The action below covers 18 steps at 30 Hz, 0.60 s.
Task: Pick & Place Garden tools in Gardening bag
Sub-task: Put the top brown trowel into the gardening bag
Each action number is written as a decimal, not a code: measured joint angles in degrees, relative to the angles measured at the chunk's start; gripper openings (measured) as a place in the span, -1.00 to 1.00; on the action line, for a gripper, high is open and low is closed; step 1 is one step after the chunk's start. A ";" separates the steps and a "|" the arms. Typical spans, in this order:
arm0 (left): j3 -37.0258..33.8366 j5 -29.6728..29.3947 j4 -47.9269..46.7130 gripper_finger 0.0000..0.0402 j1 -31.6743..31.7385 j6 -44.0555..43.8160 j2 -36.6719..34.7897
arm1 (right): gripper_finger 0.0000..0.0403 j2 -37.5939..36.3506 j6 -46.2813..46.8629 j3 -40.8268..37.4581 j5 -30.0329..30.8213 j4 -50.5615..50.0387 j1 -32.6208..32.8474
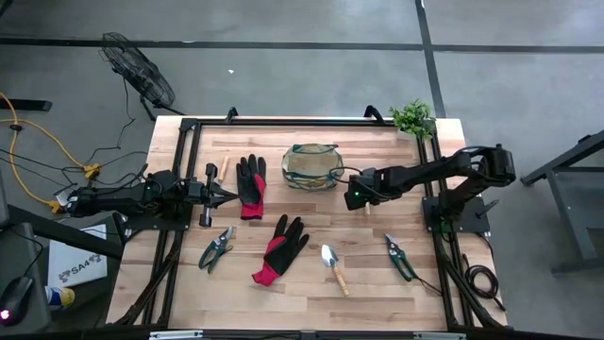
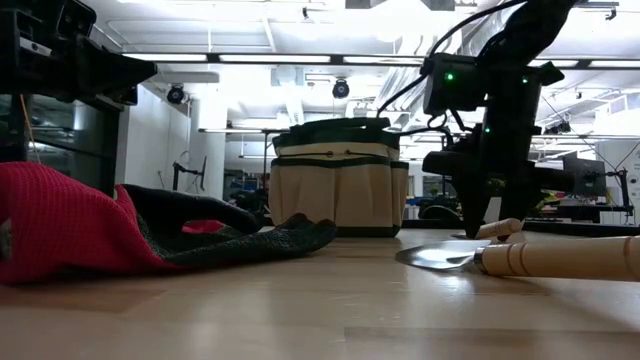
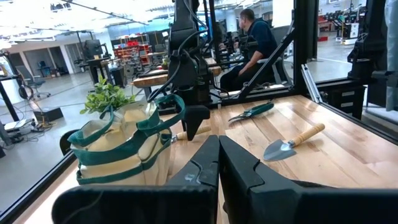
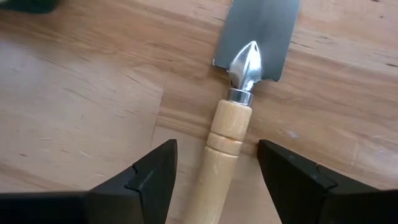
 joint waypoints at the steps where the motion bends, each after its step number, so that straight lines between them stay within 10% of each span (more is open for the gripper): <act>1: 0.00 0.00 0.00 -0.99 -0.01 0.00 0.00 | 0.08 0.00 0.00 0.00 0.01 -0.09 0.00; 18: 0.00 -0.01 0.01 -0.99 -0.01 0.00 0.00 | -0.50 0.06 -3.08 -0.13 -1.12 -1.70 -0.07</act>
